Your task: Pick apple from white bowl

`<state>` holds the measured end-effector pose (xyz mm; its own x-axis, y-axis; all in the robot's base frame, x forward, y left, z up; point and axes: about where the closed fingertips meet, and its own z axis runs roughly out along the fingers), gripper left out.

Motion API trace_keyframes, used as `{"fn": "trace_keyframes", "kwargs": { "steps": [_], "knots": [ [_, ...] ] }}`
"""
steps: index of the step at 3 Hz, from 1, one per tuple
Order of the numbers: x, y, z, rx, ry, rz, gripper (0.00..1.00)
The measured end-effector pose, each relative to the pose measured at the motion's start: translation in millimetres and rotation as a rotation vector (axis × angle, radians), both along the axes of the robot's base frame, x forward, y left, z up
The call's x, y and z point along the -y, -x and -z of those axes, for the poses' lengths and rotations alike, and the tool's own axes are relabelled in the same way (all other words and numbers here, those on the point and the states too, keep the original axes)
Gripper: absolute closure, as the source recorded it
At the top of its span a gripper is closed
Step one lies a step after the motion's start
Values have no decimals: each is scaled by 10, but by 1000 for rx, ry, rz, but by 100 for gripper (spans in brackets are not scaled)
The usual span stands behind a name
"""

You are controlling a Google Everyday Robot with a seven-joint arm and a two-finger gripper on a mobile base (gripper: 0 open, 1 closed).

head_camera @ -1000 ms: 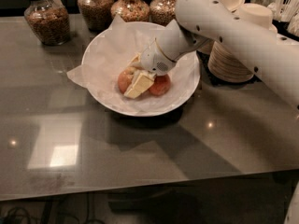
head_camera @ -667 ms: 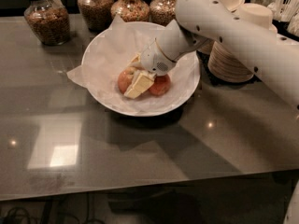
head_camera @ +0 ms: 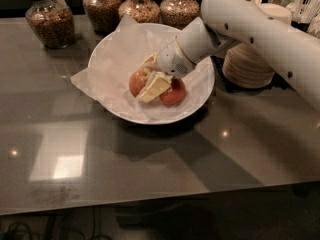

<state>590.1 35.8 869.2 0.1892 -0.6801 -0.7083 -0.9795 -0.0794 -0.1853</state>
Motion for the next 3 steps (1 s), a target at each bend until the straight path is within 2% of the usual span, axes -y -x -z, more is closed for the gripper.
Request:
{"fn": "trace_keyframes", "kwargs": {
  "steps": [2,3],
  "knots": [
    [232,141,-580,69,-236,-23,100],
    [484,169,-795,30,-361,-36,100]
  ]
}}
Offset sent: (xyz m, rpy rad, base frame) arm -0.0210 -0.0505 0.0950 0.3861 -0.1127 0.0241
